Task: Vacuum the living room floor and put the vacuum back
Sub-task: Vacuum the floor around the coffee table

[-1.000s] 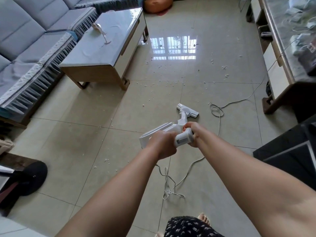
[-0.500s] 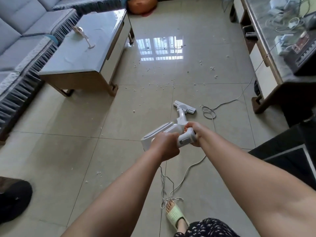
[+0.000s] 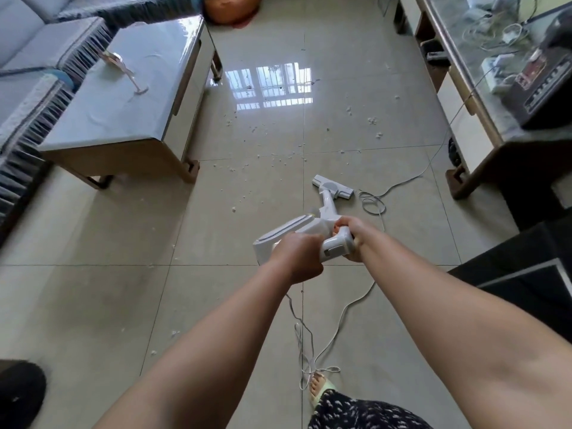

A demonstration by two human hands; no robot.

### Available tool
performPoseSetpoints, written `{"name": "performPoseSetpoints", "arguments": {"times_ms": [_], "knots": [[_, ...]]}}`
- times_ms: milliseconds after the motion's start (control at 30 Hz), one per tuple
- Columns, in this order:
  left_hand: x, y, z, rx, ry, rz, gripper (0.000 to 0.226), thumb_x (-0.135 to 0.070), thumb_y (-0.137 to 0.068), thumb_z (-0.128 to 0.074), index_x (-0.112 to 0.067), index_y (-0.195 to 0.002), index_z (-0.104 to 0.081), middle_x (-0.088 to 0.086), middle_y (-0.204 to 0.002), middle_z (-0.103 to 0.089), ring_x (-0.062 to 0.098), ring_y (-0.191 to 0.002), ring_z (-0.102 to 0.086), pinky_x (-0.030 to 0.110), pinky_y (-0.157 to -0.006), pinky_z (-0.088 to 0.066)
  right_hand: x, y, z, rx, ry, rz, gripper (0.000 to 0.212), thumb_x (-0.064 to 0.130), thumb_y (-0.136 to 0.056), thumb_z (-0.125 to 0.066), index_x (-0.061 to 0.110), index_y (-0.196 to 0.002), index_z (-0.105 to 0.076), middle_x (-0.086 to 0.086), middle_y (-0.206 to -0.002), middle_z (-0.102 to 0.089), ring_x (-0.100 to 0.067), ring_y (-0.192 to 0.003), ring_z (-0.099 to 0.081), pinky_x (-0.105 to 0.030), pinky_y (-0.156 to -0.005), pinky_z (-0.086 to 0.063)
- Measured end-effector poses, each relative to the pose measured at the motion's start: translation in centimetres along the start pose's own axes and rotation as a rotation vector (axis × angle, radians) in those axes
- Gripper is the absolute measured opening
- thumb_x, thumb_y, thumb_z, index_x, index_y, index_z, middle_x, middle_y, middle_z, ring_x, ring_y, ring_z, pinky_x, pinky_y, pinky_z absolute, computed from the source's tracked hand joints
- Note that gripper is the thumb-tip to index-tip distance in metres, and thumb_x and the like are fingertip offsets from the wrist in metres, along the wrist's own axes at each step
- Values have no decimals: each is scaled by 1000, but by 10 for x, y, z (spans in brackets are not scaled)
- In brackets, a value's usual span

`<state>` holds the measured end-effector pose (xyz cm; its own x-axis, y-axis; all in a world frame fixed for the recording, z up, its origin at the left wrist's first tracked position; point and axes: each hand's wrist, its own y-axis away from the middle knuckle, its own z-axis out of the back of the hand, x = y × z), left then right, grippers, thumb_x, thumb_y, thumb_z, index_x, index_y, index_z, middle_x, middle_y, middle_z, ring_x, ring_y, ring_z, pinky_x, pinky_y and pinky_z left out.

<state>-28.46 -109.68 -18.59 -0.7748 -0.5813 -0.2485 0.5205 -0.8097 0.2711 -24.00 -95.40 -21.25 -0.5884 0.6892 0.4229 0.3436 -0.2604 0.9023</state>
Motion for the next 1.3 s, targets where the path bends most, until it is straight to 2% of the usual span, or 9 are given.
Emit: {"name": "performPoseSetpoints", "arguments": {"times_ms": [100, 200, 300, 433, 567, 700, 900, 1067, 1300], "knots": [[10, 6, 11, 11, -64, -60, 20, -20, -77, -60, -24, -96, -61, 5, -91, -66, 28, -85, -61, 27, -64, -41, -6, 8, -10, 8, -87, -7, 26, 16, -86, -54, 16, -61, -48, 6, -44, -52, -10, -37, -50, -21, -46, -42], [18, 13, 22, 34, -116, -86, 19, -20, -76, -59, -24, -95, -62, 3, -87, -67, 28, -80, -62, 30, -65, -48, -12, 15, -21, 12, -135, -4, 27, 17, -87, -54, 16, -60, -49, 6, -37, -51, -10, -31, -50, -19, -43, -41], [21, 16, 29, 27, -144, -116, 19, -22, -76, -59, -26, -94, -62, 2, -84, -67, 27, -77, -62, 32, -67, -53, -16, 19, -23, 5, -184, 9, 26, 15, -86, -54, 16, -60, -49, 6, -38, -51, -10, -41, -50, -18, -43, -40], [10, 14, 25, 20, -151, -145, 19, -21, -76, -58, -25, -93, -62, 2, -85, -67, 27, -77, -62, 30, -64, -50, -16, 18, -11, 9, -217, -7, 27, 16, -86, -54, 15, -60, -49, 5, -39, -50, -10, -34, -48, -16, -40, -41], [-1, 2, 22, 32, -119, -123, 19, -21, -75, -58, -26, -93, -59, 3, -89, -66, 29, -82, -60, 28, -62, -41, -7, 12, 2, 33, -219, 8, 29, 18, -90, -51, 16, -62, -46, 6, -35, -47, -9, -26, -46, -16, -38, -39], [-9, -15, 20, 27, -112, -108, 21, -21, -75, -58, -26, -96, -60, 3, -91, -66, 30, -84, -61, 28, -64, -46, 6, 4, 13, 34, -233, 8, 26, 18, -89, -53, 16, -64, -48, 5, -37, -49, -9, -28, -48, -17, -39, -41], [-27, -47, 26, 28, -83, -81, 22, -21, -76, -60, -26, -98, -60, 3, -91, -66, 28, -84, -60, 28, -63, -41, 38, -6, 33, 44, -170, 12, 27, 19, -89, -52, 16, -62, -47, 6, -37, -49, -10, -27, -48, -21, -44, -39], [-55, -77, 22, 8, -19, -28, 24, -22, -77, -62, -24, -101, -61, 5, -93, -64, 29, -87, -59, 28, -64, -42, 71, -17, 62, 31, -84, 17, 26, 18, -88, -51, 17, -63, -47, 7, -37, -49, -8, -28, -48, -14, -40, -36], [-87, -120, 22, -15, 37, 1, 25, -17, -76, -61, -22, -101, -60, 7, -95, -65, 30, -88, -58, 28, -64, -38, 111, -37, 96, 19, -17, 25, 27, 16, -89, -49, 16, -62, -46, 7, -35, -48, -8, -26, -47, -21, -49, -37]]}}
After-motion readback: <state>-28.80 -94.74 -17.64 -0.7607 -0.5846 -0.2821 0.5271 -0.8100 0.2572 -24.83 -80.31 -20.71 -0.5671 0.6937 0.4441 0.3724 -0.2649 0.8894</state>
